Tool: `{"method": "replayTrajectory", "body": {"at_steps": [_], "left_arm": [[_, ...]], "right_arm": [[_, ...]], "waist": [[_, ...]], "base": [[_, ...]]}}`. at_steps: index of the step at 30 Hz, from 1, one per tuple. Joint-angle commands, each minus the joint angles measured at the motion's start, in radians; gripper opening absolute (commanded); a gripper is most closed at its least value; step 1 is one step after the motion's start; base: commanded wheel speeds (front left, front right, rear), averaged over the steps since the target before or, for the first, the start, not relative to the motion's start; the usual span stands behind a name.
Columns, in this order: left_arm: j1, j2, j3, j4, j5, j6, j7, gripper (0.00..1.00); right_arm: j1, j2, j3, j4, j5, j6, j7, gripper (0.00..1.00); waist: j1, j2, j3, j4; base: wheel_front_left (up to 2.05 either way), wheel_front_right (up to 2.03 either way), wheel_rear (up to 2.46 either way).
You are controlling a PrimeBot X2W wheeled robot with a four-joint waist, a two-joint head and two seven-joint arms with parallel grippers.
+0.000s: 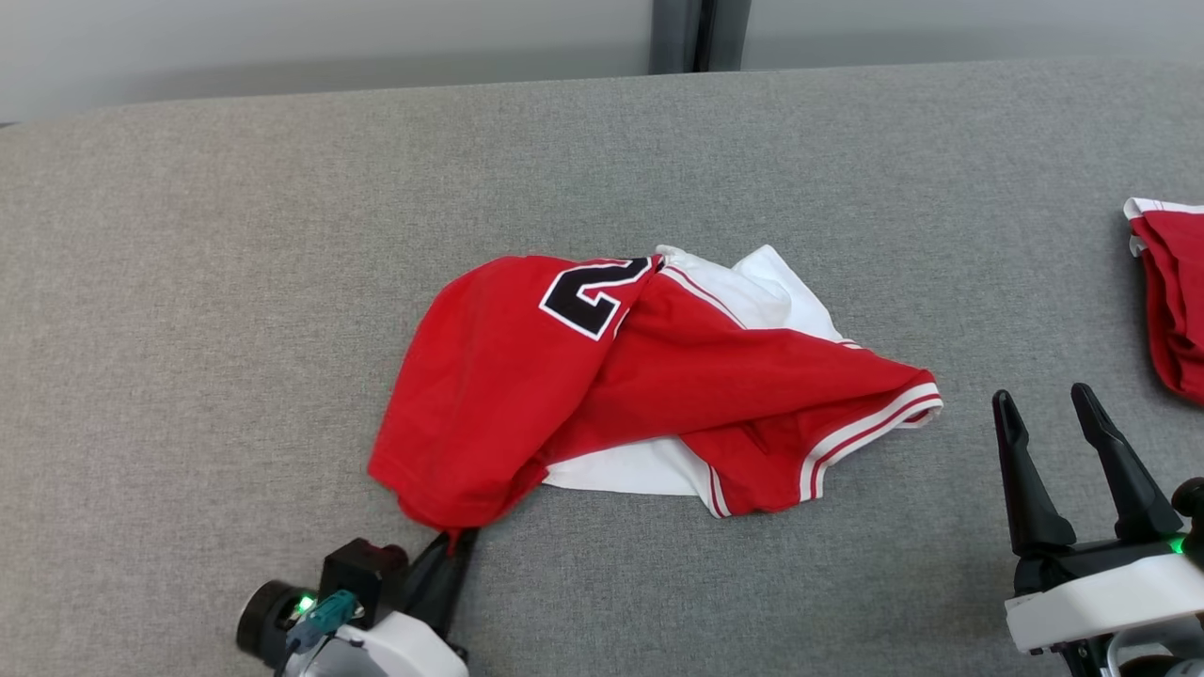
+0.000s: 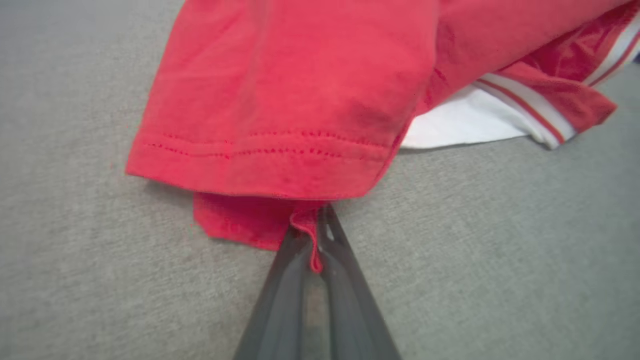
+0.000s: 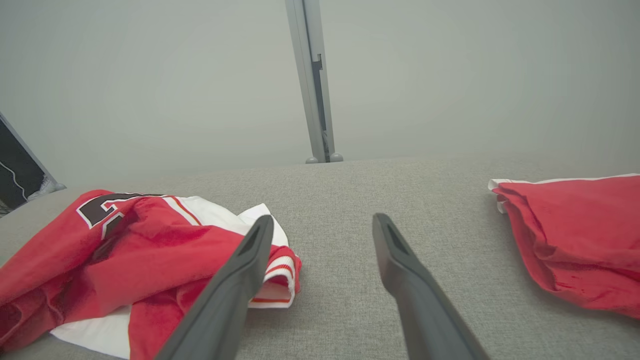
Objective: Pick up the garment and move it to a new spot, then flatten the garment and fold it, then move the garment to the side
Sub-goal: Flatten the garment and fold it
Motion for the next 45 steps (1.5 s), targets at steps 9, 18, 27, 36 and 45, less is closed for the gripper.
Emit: {"method": "replayTrajectory", "body": {"at_steps": [9,18,27,36,45], "left_arm": [[-0.074,0.010,-0.053,-0.268,0.019,-0.063,0.040,0.00],[-0.124,0.015,-0.003,-0.544,-0.026,-0.055,0.067,0.00],[-0.024,0.036,0.254,-0.550,-0.144,0.092,-0.017,0.00],[0.065,-0.019,0.384,-0.299,-0.295,0.066,-0.084,0.00],[0.109,-0.061,0.361,-0.063,-0.299,0.017,-0.100,0.78]], "right_arm": [[-0.014,0.010,-0.005,0.015,0.006,0.000,-0.017,1.00],[-0.021,0.017,0.002,0.033,0.010,0.000,-0.031,1.00],[-0.028,0.020,-0.002,0.037,0.011,0.000,-0.038,1.00],[-0.038,0.008,0.008,0.040,0.013,0.000,-0.030,1.00],[-0.026,0.006,0.006,0.045,0.015,0.000,-0.022,1.00]], "waist": [[0.0000,0.0000,-0.002,0.008],[0.0000,0.0000,0.004,0.013],[0.0000,0.0000,0.021,0.022],[0.0000,0.0000,0.030,0.024],[0.0000,0.0000,0.018,0.025]], "base": [[0.00,0.00,0.00],[0.00,0.00,0.00],[0.00,0.00,0.00],[0.00,0.00,0.00],[0.00,0.00,0.00]]}}
